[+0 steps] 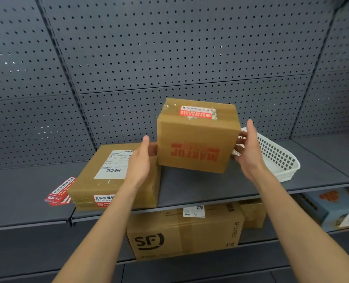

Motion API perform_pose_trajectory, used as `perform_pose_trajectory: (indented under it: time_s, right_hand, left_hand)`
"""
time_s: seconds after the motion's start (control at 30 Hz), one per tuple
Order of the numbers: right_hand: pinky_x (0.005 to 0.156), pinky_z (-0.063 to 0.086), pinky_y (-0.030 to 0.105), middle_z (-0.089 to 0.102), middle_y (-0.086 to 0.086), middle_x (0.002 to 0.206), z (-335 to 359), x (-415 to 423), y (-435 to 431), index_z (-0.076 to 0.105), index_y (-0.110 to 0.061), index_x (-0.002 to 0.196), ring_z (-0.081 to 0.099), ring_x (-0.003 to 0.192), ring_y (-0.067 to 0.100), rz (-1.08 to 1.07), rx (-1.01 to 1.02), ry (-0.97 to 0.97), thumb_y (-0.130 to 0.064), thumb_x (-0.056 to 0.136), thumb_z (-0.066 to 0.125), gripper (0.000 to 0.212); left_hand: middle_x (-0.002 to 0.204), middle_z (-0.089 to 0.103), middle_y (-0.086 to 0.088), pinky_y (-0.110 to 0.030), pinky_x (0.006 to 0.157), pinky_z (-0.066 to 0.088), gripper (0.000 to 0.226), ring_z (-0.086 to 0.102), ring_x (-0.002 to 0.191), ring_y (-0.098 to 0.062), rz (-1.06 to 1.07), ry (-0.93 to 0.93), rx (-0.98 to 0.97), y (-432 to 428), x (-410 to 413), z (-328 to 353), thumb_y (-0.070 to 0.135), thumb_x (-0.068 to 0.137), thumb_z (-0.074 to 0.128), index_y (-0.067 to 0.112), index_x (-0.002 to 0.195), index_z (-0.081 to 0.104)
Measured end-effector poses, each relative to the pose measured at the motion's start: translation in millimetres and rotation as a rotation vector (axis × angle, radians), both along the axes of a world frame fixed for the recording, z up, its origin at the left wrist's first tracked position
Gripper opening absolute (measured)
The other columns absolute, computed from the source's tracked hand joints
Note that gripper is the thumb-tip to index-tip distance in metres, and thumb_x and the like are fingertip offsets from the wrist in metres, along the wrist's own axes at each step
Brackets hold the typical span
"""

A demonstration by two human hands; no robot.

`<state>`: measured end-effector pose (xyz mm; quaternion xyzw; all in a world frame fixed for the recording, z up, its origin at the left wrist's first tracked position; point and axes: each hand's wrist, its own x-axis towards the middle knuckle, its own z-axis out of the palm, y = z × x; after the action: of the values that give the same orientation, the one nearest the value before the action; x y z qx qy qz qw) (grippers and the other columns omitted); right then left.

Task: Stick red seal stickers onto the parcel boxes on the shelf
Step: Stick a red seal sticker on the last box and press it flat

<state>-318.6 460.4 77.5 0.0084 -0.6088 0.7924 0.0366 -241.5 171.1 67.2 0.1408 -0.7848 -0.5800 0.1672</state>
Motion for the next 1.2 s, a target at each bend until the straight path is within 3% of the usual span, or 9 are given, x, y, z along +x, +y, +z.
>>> perform_pose_trajectory:
  time_s: [0.13,0.2,0.33,0.43,0.53,0.63,0.87,1.03,1.2]
  right_hand:
    - [0.097,0.056,0.045,0.079,-0.011,0.096,-8.4,1.5,0.7,0.071,-0.025,0.109,0.073,0.108,0.017,0.028,0.076,0.039,-0.062,0.109,0.044,0.045]
    - [0.111,0.052,0.056,0.079,-0.01,0.105,-13.1,3.6,0.0,0.071,-0.031,0.109,0.07,0.116,0.019,0.022,0.107,0.04,-0.057,0.107,0.045,0.037]
    - [0.111,0.051,0.066,0.071,0.003,0.129,-27.2,11.3,-0.5,0.062,-0.034,0.13,0.065,0.127,0.028,0.017,0.13,0.072,-0.054,0.094,0.044,0.045]
    - [0.107,0.055,0.055,0.07,0.001,0.131,-38.7,20.2,-4.2,0.06,-0.037,0.136,0.064,0.126,0.023,-0.004,0.103,0.096,-0.052,0.094,0.044,0.048]
    - [0.113,0.047,0.046,0.064,-0.008,0.134,-46.7,28.9,-10.4,0.056,-0.031,0.142,0.059,0.128,0.013,-0.058,0.172,0.113,-0.076,0.091,0.041,0.069]
    - [0.112,0.041,0.042,0.059,-0.016,0.129,-60.3,35.4,-10.3,0.053,-0.032,0.135,0.054,0.122,0.002,-0.085,0.208,0.104,-0.077,0.091,0.04,0.064]
    - [0.117,0.046,0.057,0.063,-0.006,0.133,-82.2,37.1,-7.1,0.055,-0.031,0.137,0.058,0.131,0.02,-0.107,0.178,0.036,-0.054,0.101,0.042,0.045]
    - [0.122,0.037,0.046,0.055,-0.012,0.152,-80.4,45.7,-10.1,0.046,-0.039,0.154,0.049,0.141,0.013,-0.088,0.234,0.031,-0.078,0.091,0.043,0.074]
    - [0.122,0.038,0.044,0.059,-0.014,0.15,-85.9,46.2,-11.8,0.049,-0.037,0.158,0.052,0.141,0.011,-0.066,0.247,0.025,-0.074,0.093,0.047,0.075]
  left_hand:
    - [0.122,0.078,0.008,-0.049,0.118,0.034,0.113,0.064,0.128,-0.02,-0.001,-0.08,-0.051,-7.1,-0.9,-0.8,0.112,0.071,0.007,0.033,0.101,0.082]
    - [0.123,0.075,0.006,-0.056,0.124,0.029,0.1,0.059,0.132,-0.026,-0.015,-0.125,-0.159,-5.5,-0.8,-5.6,0.106,0.08,0.01,0.038,0.096,0.081]
    - [0.146,0.059,-0.007,-0.055,0.124,0.021,0.07,0.037,0.149,-0.032,0.001,-0.107,-0.295,-1.0,5.0,-15.0,0.078,0.098,0.021,0.036,0.118,0.073]
    - [0.126,0.063,0.0,-0.043,0.108,0.022,0.045,0.039,0.137,-0.026,-0.037,-0.054,-0.346,-0.3,5.3,-16.6,0.051,0.092,0.027,0.037,0.113,0.064]
    - [0.107,0.064,0.011,-0.037,0.105,0.021,0.023,0.045,0.125,-0.02,-0.038,0.007,-0.416,-2.9,7.0,-20.0,0.034,0.102,0.045,0.04,0.122,0.056]
    - [0.1,0.07,0.014,-0.037,0.108,0.028,0.026,0.06,0.108,-0.012,-0.04,0.063,-0.49,-6.8,12.6,-22.5,0.022,0.1,0.06,0.037,0.121,0.057]
    - [0.123,0.072,0.011,-0.036,0.113,0.022,0.023,0.051,0.128,-0.016,-0.055,0.115,-0.763,-28.2,25.9,-35.8,0.024,0.106,0.059,0.033,0.119,0.075]
    - [0.131,0.069,0.003,-0.051,0.116,0.043,0.028,0.055,0.13,-0.024,0.255,0.215,-0.668,-95.3,54.5,-35.1,0.026,0.103,0.053,0.028,0.124,0.072]
    - [0.159,0.055,-0.006,-0.052,0.119,0.041,0.052,0.053,0.144,-0.031,0.454,0.017,-0.385,-158.6,92.2,-52.8,0.02,0.105,0.05,0.021,0.158,0.047]
